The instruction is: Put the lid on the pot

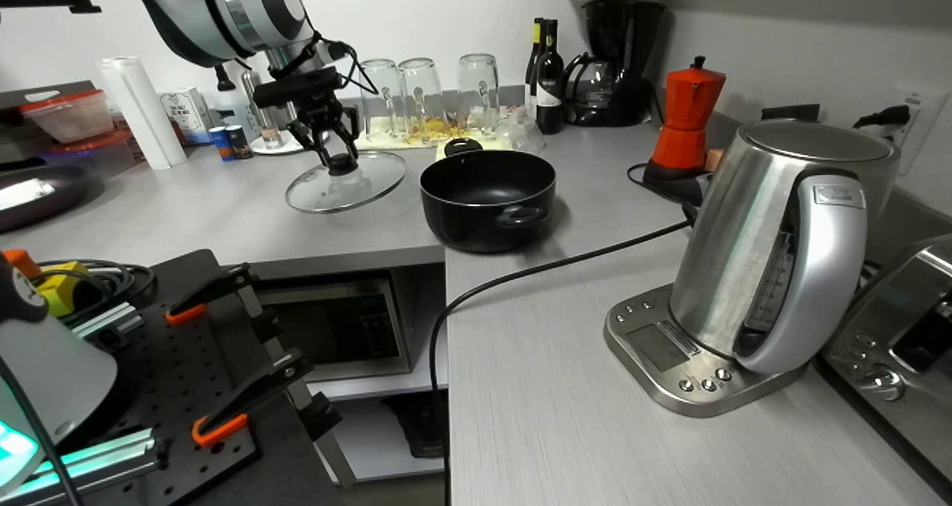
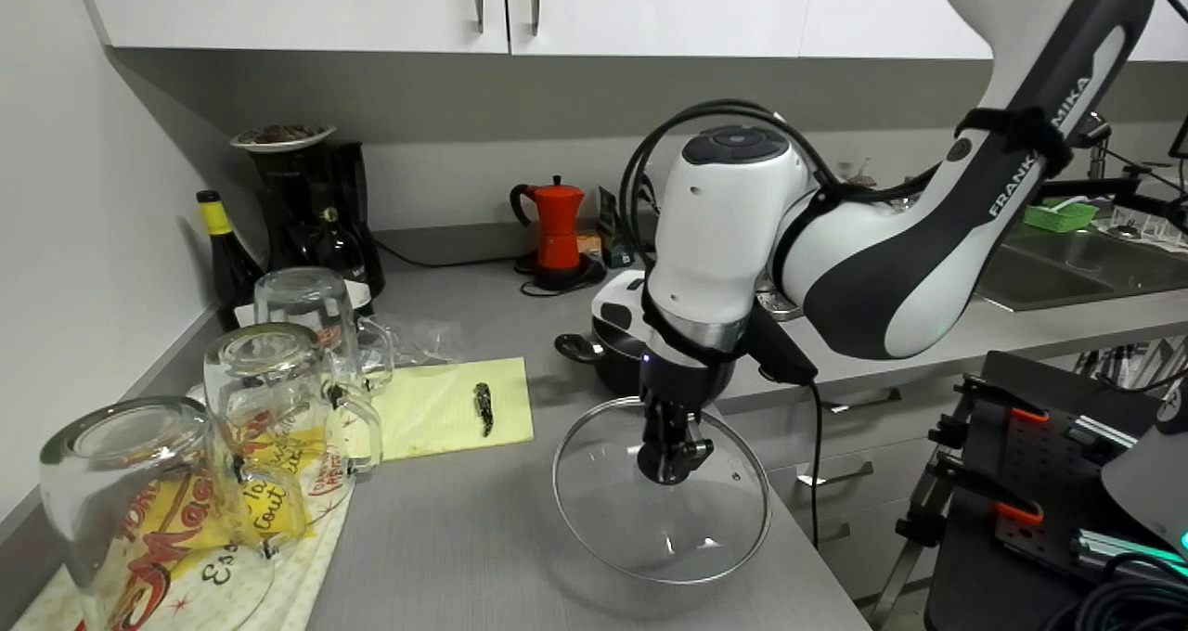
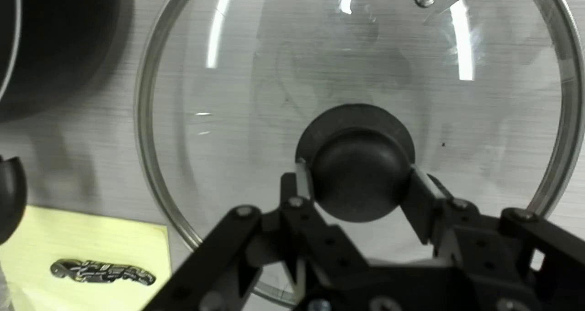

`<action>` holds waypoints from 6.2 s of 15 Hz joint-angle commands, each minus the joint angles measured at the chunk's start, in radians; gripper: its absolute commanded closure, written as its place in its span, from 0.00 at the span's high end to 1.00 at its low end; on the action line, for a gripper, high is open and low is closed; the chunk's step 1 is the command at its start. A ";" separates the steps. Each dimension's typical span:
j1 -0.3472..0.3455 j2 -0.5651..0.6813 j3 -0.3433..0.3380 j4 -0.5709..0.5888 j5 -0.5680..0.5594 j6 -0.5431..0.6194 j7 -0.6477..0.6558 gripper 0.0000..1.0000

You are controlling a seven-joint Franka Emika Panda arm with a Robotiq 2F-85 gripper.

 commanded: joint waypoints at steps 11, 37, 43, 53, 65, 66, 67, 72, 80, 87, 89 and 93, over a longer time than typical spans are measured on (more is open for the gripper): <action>-0.245 -0.248 0.096 -0.009 0.124 -0.132 -0.152 0.25; -0.528 0.037 0.060 0.427 0.317 -0.418 -0.568 0.25; -0.533 0.053 0.058 0.409 0.309 -0.398 -0.562 0.25; -0.539 0.081 0.053 0.396 0.294 -0.338 -0.554 0.25; -0.560 0.064 0.055 0.307 0.299 -0.233 -0.554 0.25; -0.561 0.063 0.055 0.299 0.298 -0.226 -0.554 0.25; -0.562 0.061 0.055 0.291 0.298 -0.219 -0.553 0.25; -0.566 0.045 0.055 0.257 0.297 -0.184 -0.551 0.25; -0.571 0.017 0.053 0.199 0.297 -0.146 -0.547 0.25; -0.576 0.015 0.054 0.197 0.298 -0.149 -0.551 0.25; -0.575 0.015 0.054 0.198 0.298 -0.152 -0.551 0.25; -0.574 0.011 0.054 0.201 0.297 -0.156 -0.550 0.91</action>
